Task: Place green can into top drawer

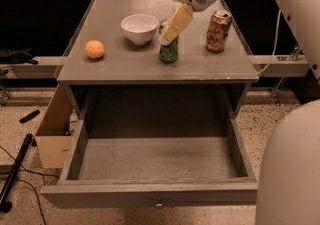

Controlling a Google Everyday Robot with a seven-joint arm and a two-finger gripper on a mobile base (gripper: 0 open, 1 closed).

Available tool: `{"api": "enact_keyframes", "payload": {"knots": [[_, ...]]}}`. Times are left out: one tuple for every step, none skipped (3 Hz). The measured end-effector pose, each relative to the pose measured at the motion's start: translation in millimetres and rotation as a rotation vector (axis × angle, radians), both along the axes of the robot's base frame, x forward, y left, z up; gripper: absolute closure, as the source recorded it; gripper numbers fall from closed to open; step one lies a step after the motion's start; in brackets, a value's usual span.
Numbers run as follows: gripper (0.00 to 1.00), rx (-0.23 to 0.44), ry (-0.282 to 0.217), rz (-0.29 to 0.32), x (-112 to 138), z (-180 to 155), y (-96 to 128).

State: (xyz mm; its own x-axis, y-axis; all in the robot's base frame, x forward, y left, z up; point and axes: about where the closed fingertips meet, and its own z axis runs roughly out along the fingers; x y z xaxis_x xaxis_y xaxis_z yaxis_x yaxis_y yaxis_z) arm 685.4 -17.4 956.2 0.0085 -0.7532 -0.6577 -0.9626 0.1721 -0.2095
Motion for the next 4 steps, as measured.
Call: {"api": "enact_keyframes", "payload": {"knots": [[0.00, -0.005, -0.018, 0.014, 15.3, -7.5, -4.2], [0.00, -0.003, 0.002, 0.050, 12.3, -24.0, 8.0], [0.00, -0.003, 0.039, 0.086, 23.9, -69.5, 8.4], [0.03, -0.004, 0.039, 0.086, 24.9, -70.6, 7.8]]}}
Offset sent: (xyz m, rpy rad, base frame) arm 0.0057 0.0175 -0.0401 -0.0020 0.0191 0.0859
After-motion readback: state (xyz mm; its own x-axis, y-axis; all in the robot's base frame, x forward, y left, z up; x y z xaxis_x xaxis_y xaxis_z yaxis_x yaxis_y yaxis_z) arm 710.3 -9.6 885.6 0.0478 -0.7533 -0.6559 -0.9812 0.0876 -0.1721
